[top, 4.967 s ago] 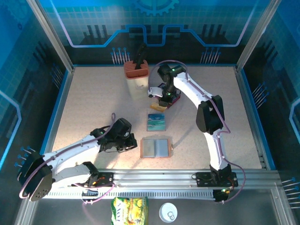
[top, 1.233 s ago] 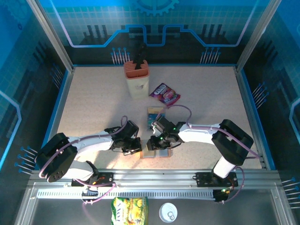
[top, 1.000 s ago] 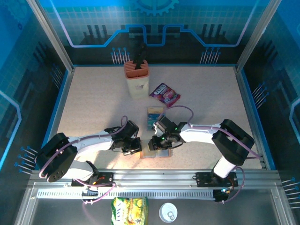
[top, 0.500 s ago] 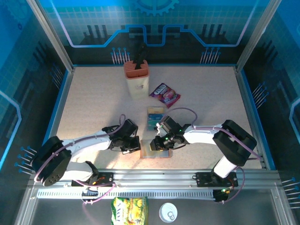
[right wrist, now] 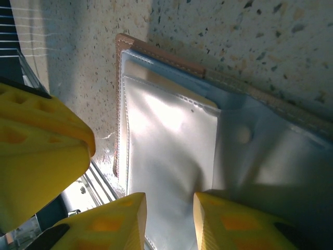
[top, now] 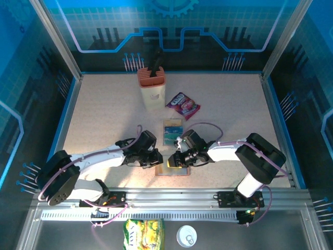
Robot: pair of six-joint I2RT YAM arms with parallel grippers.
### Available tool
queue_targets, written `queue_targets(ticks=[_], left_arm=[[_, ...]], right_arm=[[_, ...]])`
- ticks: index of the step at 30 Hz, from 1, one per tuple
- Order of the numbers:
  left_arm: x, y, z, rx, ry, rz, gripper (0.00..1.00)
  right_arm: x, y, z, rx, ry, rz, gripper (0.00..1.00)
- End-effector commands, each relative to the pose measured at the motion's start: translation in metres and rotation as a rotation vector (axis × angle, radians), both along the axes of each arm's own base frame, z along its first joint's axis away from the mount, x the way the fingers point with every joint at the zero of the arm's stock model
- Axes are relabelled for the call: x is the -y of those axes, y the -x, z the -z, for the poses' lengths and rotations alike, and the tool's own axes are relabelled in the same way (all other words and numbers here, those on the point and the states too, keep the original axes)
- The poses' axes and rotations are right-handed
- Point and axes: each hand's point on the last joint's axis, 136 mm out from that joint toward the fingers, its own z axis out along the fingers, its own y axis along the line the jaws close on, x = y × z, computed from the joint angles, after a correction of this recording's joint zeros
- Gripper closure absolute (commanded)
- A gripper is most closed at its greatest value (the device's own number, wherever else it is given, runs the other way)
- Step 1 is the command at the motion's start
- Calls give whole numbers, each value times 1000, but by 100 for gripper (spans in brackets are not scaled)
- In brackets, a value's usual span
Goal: Take the credit cards out of the card holder
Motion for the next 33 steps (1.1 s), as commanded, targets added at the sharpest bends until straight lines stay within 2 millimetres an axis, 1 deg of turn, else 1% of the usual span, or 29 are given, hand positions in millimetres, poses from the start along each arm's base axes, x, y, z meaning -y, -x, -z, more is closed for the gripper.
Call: queue_targets(ticks=[1, 4, 8, 14, 19, 26, 33], left_arm=[[6, 3, 6, -24, 33, -6, 82], [7, 3, 10, -31, 42, -13, 80], [2, 6, 17, -45, 9, -24, 79], [-4, 6, 21, -44, -13, -45, 71], [-3, 7, 23, -51, 4, -56, 71], [6, 2, 17, -34, 55, -57, 76], [9, 1, 14, -28, 80, -53, 87]], right_arm=[[4, 4, 6, -38, -12, 13, 70], [4, 5, 7, -44, -23, 16, 70], [5, 5, 8, -46, -33, 20, 70], [8, 6, 9, -55, -39, 22, 70], [6, 4, 7, -45, -59, 23, 70], [2, 2, 3, -43, -78, 20, 70], [1, 2, -4, -33, -90, 19, 71]])
